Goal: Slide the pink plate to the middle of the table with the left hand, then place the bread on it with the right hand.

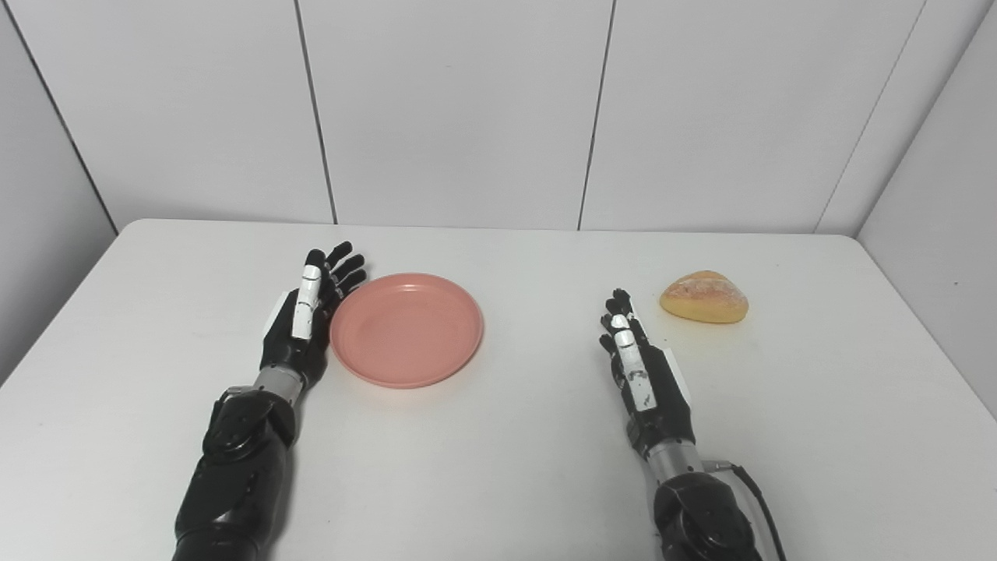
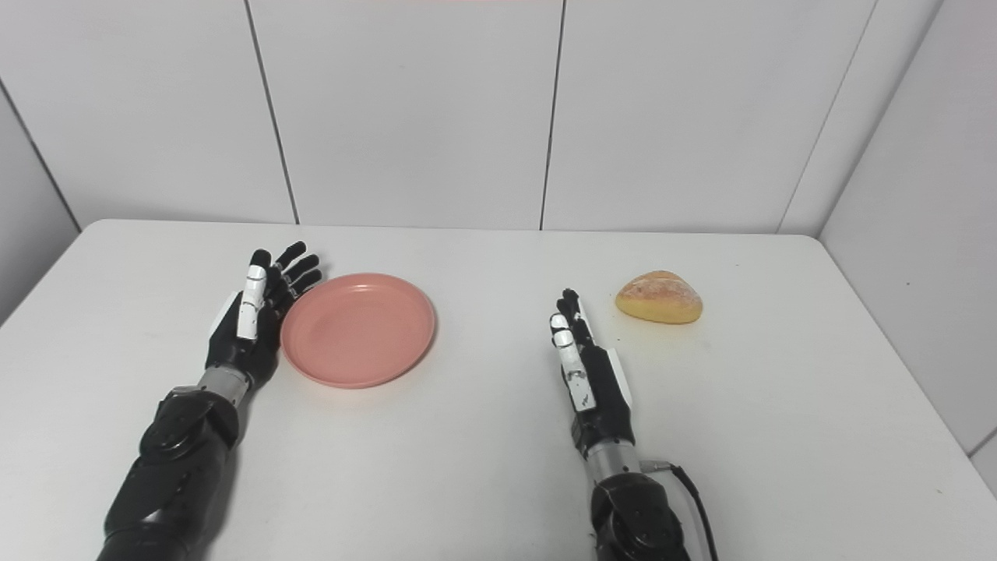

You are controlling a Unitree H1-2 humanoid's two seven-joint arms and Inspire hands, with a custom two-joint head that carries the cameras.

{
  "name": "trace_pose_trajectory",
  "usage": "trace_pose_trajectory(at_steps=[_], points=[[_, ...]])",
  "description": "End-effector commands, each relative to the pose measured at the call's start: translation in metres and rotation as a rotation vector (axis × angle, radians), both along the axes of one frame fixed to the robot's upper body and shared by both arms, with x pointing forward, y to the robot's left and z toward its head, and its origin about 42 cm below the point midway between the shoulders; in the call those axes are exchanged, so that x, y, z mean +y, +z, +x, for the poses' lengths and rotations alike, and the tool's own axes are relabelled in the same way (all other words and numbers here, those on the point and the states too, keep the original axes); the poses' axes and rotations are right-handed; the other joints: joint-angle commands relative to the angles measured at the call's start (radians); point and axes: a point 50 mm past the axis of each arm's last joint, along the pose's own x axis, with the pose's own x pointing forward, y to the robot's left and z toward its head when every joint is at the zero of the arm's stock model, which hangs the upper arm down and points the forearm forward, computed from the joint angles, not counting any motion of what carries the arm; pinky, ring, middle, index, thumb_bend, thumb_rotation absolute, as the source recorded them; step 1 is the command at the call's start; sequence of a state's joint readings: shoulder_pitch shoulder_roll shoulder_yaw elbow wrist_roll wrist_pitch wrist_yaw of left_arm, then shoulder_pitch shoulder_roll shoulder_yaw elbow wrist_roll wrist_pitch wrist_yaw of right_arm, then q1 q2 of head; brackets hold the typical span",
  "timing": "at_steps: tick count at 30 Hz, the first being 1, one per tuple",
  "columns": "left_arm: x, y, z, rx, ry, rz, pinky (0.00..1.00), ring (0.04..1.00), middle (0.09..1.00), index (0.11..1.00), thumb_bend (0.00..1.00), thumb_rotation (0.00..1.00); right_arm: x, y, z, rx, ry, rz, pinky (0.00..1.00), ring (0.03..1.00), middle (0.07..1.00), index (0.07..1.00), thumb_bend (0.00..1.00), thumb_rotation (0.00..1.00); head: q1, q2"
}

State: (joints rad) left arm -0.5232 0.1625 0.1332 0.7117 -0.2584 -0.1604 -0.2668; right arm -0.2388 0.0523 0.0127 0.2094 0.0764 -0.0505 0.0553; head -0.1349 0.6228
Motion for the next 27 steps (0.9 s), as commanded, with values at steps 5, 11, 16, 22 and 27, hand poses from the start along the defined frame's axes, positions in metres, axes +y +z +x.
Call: trace_pose_trajectory(at_steps=[5, 11, 16, 22, 27], points=[[-0.022, -0.019, -0.010, 0.049, -0.032, -0.023, 0.93, 0.918, 0.910, 0.902, 0.72, 1.00, 0.005, 0.016, 0.011, -0.059, 0.005, 0.009, 1.00, 1.000, 1.000, 1.000, 0.70, 0.91, 0.005, -0.003], [-0.037, -0.020, -0.019, 0.046, -0.027, -0.030, 0.93, 0.913, 0.906, 0.905, 0.71, 1.00, 0.001, 0.016, 0.012, -0.059, 0.002, 0.008, 1.00, 1.000, 1.000, 1.000, 0.71, 0.91, 0.023, -0.001], [-0.045, -0.020, -0.025, 0.038, -0.044, -0.027, 0.94, 0.919, 0.913, 0.910, 0.71, 1.00, 0.000, 0.017, 0.011, -0.057, 0.002, 0.003, 1.00, 1.000, 1.000, 1.000, 0.70, 0.92, 0.027, -0.001], [-0.054, -0.020, -0.030, 0.042, -0.083, -0.030, 0.96, 0.932, 0.926, 0.916, 0.70, 1.00, -0.003, 0.017, 0.011, -0.061, 0.006, -0.001, 1.00, 1.000, 1.000, 1.000, 0.70, 0.92, 0.032, 0.004], [-0.062, -0.020, -0.034, 0.048, -0.097, -0.026, 0.96, 0.927, 0.916, 0.906, 0.71, 1.00, -0.005, 0.017, 0.012, -0.060, 0.010, -0.003, 1.00, 1.000, 1.000, 1.000, 0.69, 0.92, 0.035, 0.003]])
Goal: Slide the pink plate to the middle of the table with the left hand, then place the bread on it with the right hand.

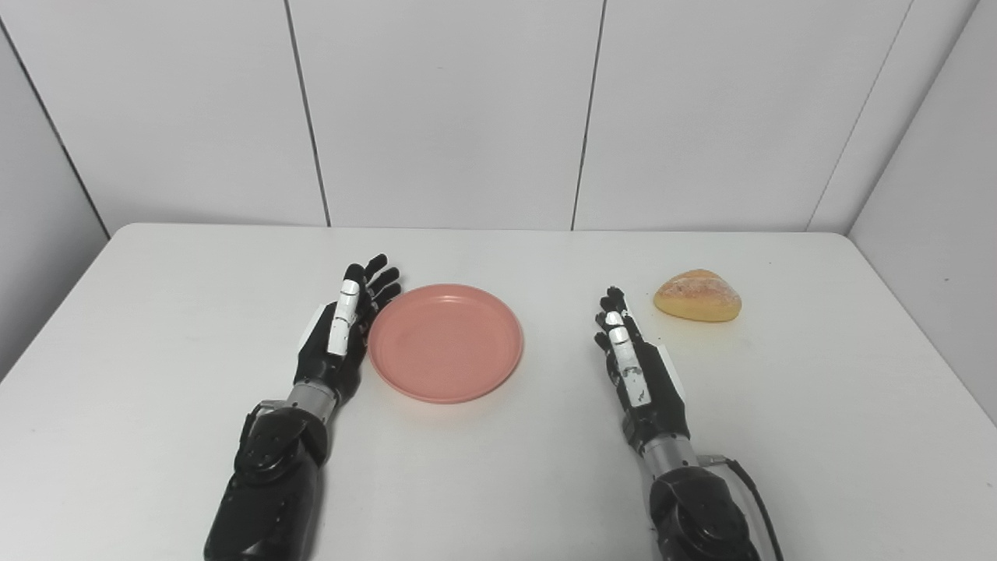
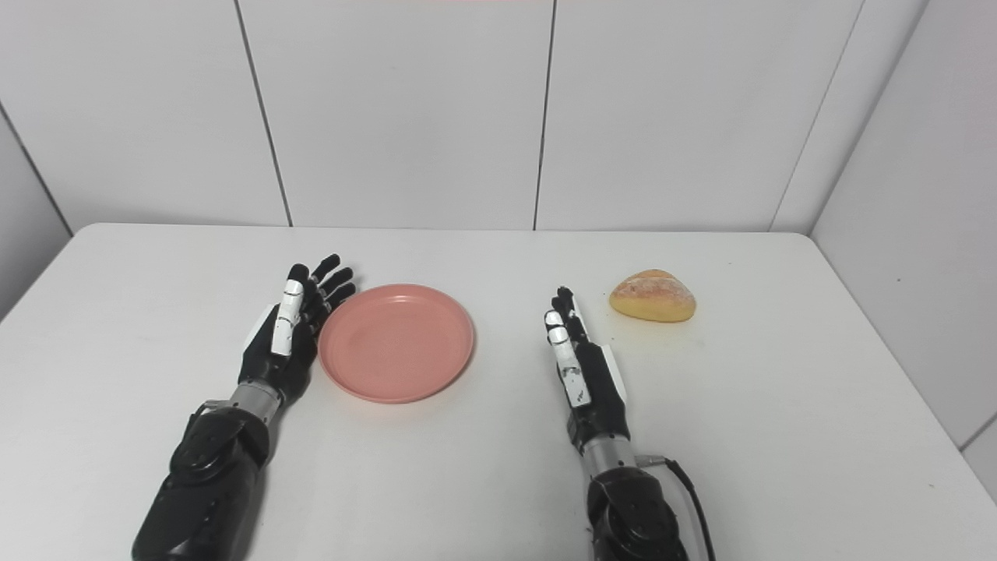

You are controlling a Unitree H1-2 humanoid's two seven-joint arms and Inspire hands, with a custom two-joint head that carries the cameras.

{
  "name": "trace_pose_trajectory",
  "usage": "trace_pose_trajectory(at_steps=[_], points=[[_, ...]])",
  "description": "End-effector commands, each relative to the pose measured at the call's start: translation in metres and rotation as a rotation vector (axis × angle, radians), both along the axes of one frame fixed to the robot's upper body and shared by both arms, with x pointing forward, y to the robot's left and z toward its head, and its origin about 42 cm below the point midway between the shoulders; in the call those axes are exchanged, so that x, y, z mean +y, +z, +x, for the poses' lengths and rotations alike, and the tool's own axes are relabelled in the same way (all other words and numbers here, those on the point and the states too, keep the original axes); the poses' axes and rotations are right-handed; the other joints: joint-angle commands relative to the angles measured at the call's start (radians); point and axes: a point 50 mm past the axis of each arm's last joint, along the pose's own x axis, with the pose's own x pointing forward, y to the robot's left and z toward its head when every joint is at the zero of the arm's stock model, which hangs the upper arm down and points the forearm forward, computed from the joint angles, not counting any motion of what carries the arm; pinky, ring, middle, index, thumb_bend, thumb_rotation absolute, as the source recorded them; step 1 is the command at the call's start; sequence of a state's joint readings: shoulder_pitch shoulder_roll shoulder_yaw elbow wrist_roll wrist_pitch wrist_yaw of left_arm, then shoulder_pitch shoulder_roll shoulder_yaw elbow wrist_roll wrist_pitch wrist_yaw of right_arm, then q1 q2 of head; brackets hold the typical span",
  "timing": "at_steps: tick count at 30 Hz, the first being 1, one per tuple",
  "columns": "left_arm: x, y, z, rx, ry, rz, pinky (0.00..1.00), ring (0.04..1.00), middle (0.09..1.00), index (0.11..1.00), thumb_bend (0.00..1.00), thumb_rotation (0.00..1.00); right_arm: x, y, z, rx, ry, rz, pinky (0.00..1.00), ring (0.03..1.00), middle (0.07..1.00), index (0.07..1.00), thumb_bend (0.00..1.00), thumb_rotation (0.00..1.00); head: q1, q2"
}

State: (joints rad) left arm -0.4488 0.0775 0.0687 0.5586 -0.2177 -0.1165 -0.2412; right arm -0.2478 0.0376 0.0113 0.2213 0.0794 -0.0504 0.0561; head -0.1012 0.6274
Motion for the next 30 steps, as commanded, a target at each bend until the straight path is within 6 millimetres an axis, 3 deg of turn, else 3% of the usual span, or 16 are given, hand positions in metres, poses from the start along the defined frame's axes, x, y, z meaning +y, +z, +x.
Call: trace_pose_trajectory(at_steps=[1, 30], points=[[-0.013, -0.019, -0.014, 0.065, -0.025, -0.022, 0.96, 0.924, 0.913, 0.905, 0.71, 1.00, 0.001, 0.018, 0.009, -0.063, 0.010, 0.008, 1.00, 1.000, 1.000, 1.000, 0.69, 0.93, 0.001, 0.000], [-0.055, -0.017, -0.040, 0.046, -0.139, -0.016, 0.95, 0.937, 0.933, 0.918, 0.72, 1.00, -0.003, 0.024, 0.009, -0.083, 0.000, 0.030, 1.00, 1.000, 1.000, 1.000, 0.63, 0.93, -0.015, 0.014]])
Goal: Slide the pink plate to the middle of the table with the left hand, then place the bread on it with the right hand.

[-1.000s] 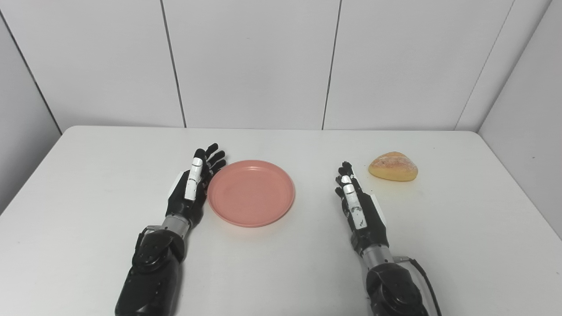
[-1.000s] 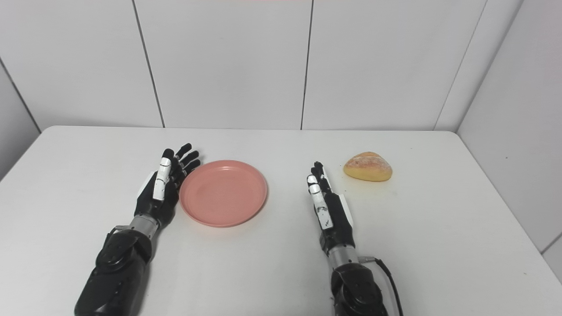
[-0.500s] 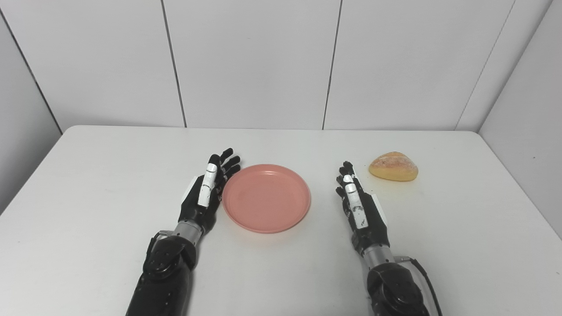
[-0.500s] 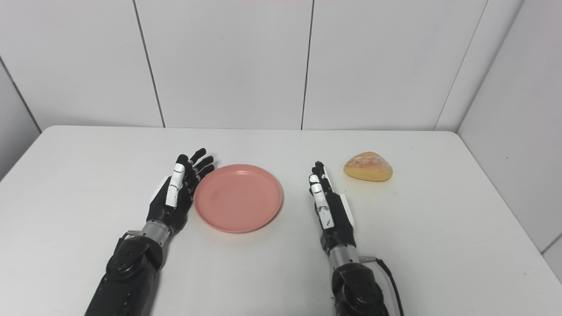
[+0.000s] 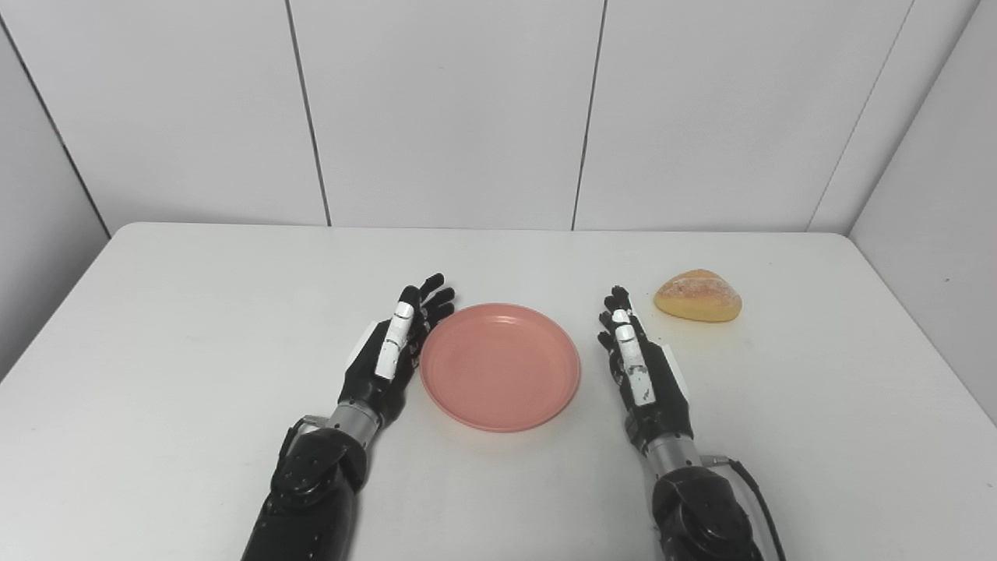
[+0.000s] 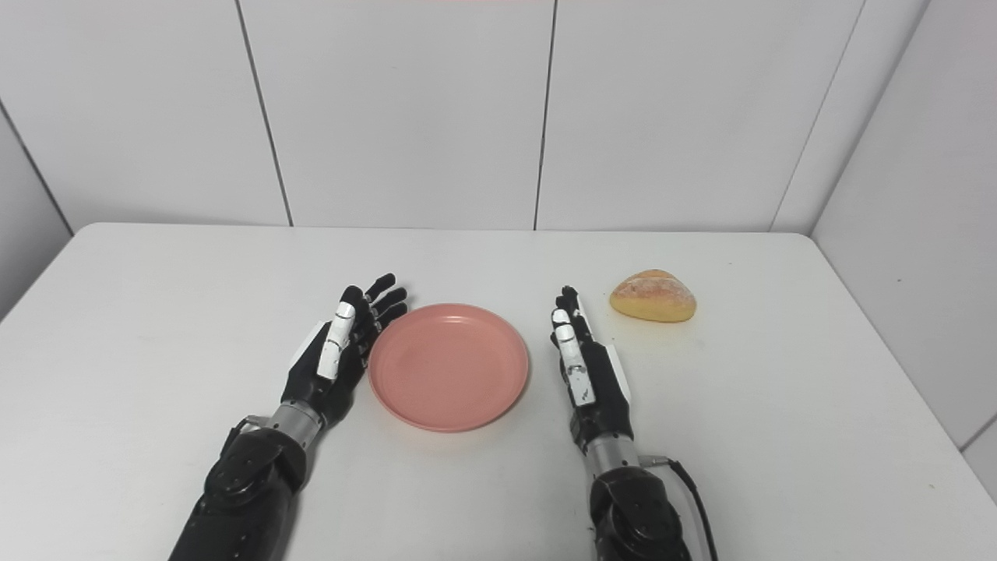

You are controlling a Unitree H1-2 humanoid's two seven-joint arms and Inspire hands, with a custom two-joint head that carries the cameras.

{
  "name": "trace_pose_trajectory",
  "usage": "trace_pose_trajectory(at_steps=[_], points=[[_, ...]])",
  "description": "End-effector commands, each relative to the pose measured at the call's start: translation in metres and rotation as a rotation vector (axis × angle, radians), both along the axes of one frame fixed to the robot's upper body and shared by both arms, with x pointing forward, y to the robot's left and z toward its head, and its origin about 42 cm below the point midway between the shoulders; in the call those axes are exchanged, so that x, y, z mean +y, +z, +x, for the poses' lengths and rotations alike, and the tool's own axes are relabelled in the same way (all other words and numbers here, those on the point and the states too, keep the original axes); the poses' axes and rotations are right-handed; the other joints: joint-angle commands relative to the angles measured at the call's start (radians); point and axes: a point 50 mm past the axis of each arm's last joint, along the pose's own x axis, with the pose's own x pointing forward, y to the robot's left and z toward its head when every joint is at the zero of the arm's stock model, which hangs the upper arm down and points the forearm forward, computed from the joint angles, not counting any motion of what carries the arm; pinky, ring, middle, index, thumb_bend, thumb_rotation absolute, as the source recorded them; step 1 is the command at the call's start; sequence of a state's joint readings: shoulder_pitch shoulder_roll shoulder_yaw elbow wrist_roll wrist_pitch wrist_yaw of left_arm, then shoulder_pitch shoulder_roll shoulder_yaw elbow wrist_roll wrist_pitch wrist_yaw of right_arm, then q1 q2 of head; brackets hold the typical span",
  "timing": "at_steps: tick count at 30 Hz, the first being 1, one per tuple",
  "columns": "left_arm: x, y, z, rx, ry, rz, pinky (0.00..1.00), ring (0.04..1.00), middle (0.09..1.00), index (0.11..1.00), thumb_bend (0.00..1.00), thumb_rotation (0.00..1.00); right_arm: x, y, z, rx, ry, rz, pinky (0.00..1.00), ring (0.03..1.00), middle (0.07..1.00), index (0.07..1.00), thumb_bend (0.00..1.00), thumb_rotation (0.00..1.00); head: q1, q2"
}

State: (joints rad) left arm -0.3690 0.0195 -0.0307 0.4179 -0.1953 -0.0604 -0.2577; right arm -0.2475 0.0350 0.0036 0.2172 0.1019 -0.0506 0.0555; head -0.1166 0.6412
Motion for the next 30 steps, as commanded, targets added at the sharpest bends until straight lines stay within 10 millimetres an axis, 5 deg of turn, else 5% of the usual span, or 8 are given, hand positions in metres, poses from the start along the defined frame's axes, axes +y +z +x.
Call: trace_pose_trajectory(at_steps=[1, 9, 12, 15, 20, 26, 30], points=[[-0.010, -0.016, -0.014, 0.050, -0.012, -0.015, 0.94, 0.937, 0.934, 0.919, 0.72, 1.00, 0.000, 0.023, 0.009, -0.084, 0.008, 0.004, 1.00, 1.000, 1.000, 1.000, 0.63, 0.94, -0.001, 0.001], [-0.019, -0.014, -0.015, 0.053, -0.006, -0.036, 0.96, 0.947, 0.939, 0.922, 0.73, 1.00, -0.010, 0.034, 0.010, -0.122, -0.011, -0.013, 1.00, 1.000, 1.000, 1.000, 0.61, 0.97, -0.004, 0.002], [-0.022, -0.014, -0.016, 0.048, 0.002, -0.036, 0.96, 0.953, 0.948, 0.930, 0.72, 1.00, -0.017, 0.046, 0.011, -0.163, -0.048, -0.049, 1.00, 1.000, 1.000, 1.000, 0.62, 0.91, -0.011, -0.002], [-0.024, -0.014, -0.017, 0.030, 0.014, -0.027, 0.97, 0.961, 0.955, 0.943, 0.70, 1.00, -0.028, 0.062, 0.014, -0.227, -0.078, -0.140, 1.00, 1.000, 1.000, 1.000, 0.60, 0.88, -0.013, -0.002], [-0.026, -0.013, -0.016, 0.012, 0.028, -0.018, 1.00, 0.990, 0.977, 0.965, 0.70, 1.00, -0.049, 0.087, 0.021, -0.305, -0.144, -0.300, 0.99, 1.000, 1.000, 1.000, 0.72, 0.89, -0.019, 0.000], [-0.025, -0.013, -0.014, 0.000, 0.041, -0.015, 0.98, 0.986, 0.989, 0.978, 0.69, 1.00, -0.074, 0.116, 0.035, -0.359, -0.153, -0.514, 0.96, 0.999, 1.000, 1.000, 0.67, 0.92, -0.037, -0.002], [-0.024, -0.013, -0.013, -0.005, 0.039, -0.017, 1.00, 1.000, 1.000, 0.991, 0.68, 1.00, -0.088, 0.134, 0.049, -0.380, -0.136, -0.613, 0.94, 0.976, 0.983, 0.989, 0.65, 0.74, -0.041, -0.004]])
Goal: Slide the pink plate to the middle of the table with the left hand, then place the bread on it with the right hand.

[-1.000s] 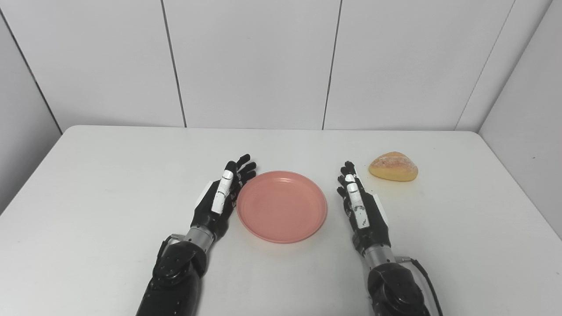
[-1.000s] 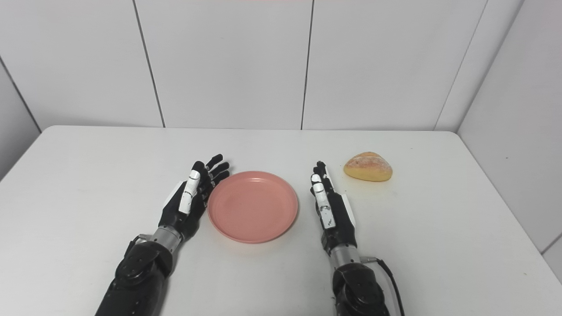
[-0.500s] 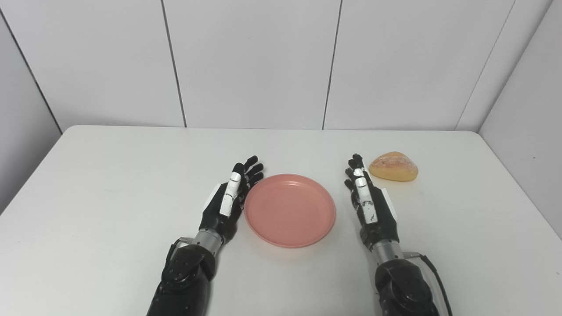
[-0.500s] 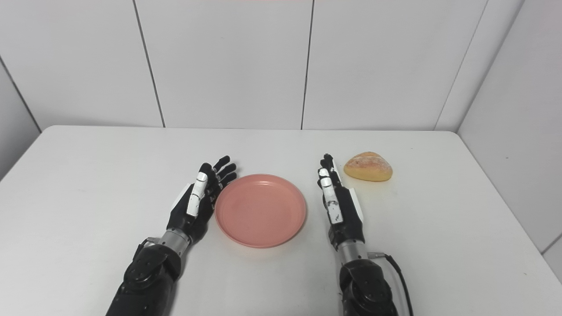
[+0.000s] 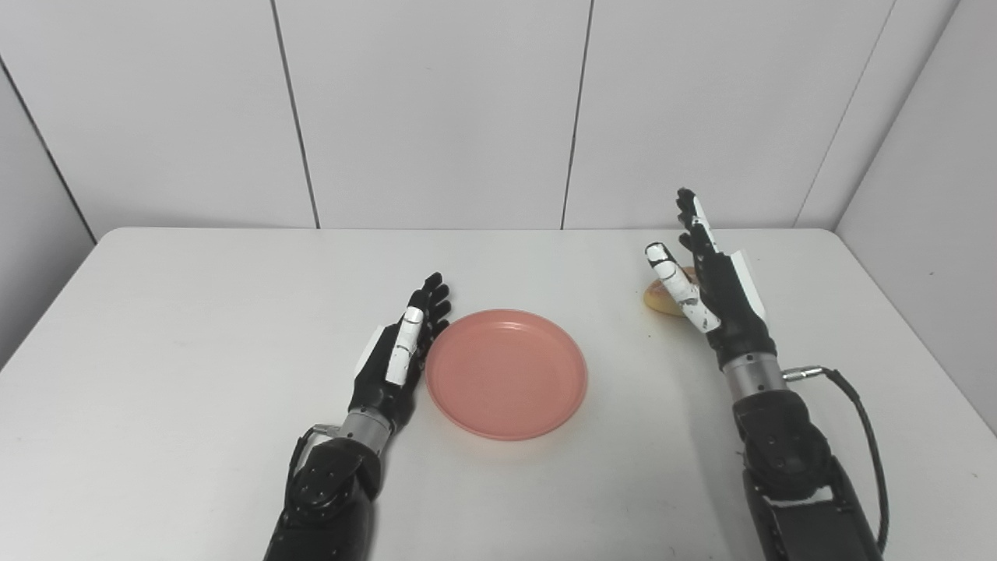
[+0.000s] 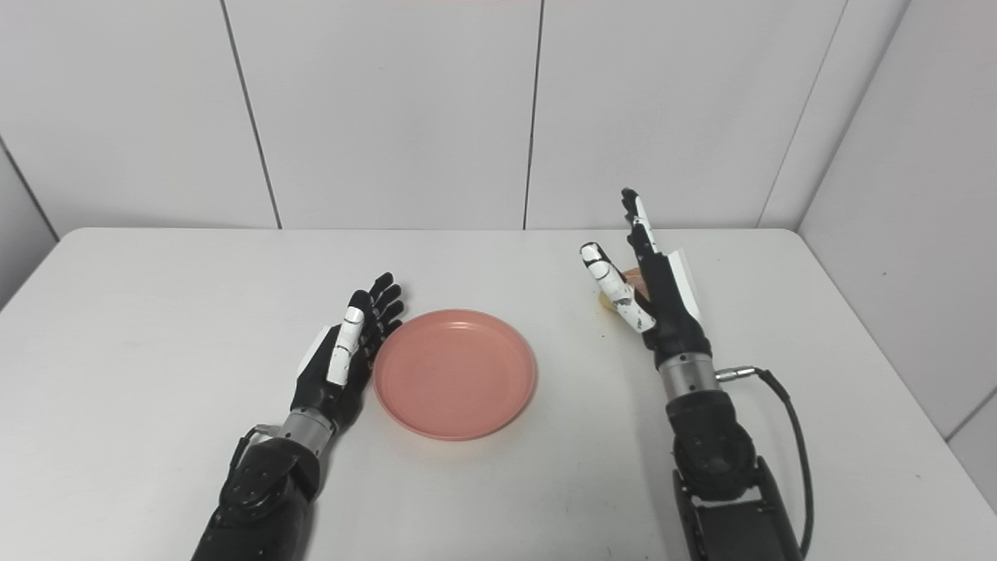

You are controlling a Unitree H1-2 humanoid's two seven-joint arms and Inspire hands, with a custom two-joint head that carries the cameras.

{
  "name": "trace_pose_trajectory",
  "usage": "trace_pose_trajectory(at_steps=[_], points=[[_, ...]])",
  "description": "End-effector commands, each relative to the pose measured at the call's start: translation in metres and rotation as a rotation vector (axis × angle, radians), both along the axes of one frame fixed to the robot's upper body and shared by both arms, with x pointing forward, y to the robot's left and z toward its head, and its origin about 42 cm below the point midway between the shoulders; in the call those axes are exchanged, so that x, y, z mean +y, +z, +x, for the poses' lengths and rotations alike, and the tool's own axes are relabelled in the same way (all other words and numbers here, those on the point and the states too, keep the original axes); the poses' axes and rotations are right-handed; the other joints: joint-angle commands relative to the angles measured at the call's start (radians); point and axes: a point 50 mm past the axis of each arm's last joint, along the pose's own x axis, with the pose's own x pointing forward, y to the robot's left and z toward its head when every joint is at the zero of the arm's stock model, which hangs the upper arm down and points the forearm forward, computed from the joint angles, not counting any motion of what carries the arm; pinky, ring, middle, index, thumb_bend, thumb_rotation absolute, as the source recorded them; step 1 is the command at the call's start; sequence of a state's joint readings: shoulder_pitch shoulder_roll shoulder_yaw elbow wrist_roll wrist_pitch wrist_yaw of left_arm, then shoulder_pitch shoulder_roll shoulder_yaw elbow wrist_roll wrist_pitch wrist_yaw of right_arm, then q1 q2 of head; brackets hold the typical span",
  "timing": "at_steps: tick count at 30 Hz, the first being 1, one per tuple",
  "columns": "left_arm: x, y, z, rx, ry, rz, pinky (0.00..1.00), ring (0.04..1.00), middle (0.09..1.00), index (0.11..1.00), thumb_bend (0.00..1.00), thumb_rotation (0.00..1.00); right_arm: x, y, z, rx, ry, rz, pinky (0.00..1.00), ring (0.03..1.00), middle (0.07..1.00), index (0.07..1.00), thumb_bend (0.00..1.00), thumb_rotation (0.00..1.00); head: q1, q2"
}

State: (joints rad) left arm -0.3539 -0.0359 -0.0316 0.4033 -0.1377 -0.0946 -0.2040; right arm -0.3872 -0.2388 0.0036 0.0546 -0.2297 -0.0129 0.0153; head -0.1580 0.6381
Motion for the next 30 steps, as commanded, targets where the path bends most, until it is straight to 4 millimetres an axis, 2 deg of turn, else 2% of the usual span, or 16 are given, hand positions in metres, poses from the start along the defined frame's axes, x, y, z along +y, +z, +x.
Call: trace_pose_trajectory(at_steps=[1, 2, 8, 10, 11, 12, 16, 22, 30], points=[[-0.003, -0.013, -0.006, 0.020, 0.003, -0.016, 1.00, 1.000, 1.000, 0.991, 0.68, 1.00, -0.010, 0.037, 0.017, -0.067, 0.008, -0.094, 0.93, 0.970, 0.978, 0.983, 0.66, 0.70, -0.005, -0.001], [-0.002, -0.012, -0.006, 0.021, 0.007, -0.013, 1.00, 1.000, 1.000, 0.990, 0.68, 1.00, -0.016, 0.041, 0.021, -0.062, 0.003, -0.135, 0.91, 0.960, 0.968, 0.972, 0.70, 0.64, -0.005, -0.001], [0.000, -0.012, -0.005, 0.005, 0.024, 0.013, 1.00, 1.000, 0.996, 0.985, 0.68, 1.00, -0.043, 0.061, 0.042, -0.014, -0.031, -0.305, 0.89, 0.950, 0.956, 0.962, 0.78, 0.55, -0.010, -0.004], [0.000, -0.012, -0.005, 0.006, 0.028, 0.009, 1.00, 0.999, 0.993, 0.983, 0.68, 1.00, -0.051, 0.065, 0.048, 0.006, -0.034, -0.331, 0.89, 0.944, 0.950, 0.956, 0.79, 0.49, -0.012, -0.004], [0.000, -0.012, -0.005, 0.005, 0.030, 0.006, 1.00, 1.000, 0.996, 0.985, 0.69, 1.00, -0.056, 0.066, 0.052, 0.016, -0.032, -0.342, 0.89, 0.939, 0.946, 0.948, 0.78, 0.41, -0.013, -0.005], [0.000, -0.012, -0.006, 0.001, 0.034, 0.011, 1.00, 0.999, 0.994, 0.982, 0.70, 1.00, -0.061, 0.068, 0.057, 0.027, -0.032, -0.358, 0.88, 0.934, 0.938, 0.941, 0.79, 0.37, -0.014, -0.005], [0.001, -0.011, -0.007, -0.008, 0.046, 0.020, 1.00, 0.993, 0.987, 0.973, 0.69, 1.00, -0.073, 0.070, 0.071, 0.077, -0.043, -0.412, 0.86, 0.924, 0.927, 0.929, 0.81, 0.31, -0.017, -0.004], [0.001, -0.012, -0.008, -0.005, 0.050, -0.006, 1.00, 0.990, 0.980, 0.965, 0.67, 1.00, -0.084, 0.070, 0.085, 0.132, -0.050, -0.484, 0.83, 0.906, 0.919, 0.917, 0.87, 0.24, -0.019, -0.003], [0.000, -0.011, -0.008, -0.009, 0.050, -0.016, 1.00, 0.992, 0.983, 0.970, 0.68, 1.00, -0.092, 0.058, 0.097, 0.222, -0.063, -0.514, 0.82, 0.913, 0.933, 0.929, 0.92, 0.27, -0.018, 0.000]])
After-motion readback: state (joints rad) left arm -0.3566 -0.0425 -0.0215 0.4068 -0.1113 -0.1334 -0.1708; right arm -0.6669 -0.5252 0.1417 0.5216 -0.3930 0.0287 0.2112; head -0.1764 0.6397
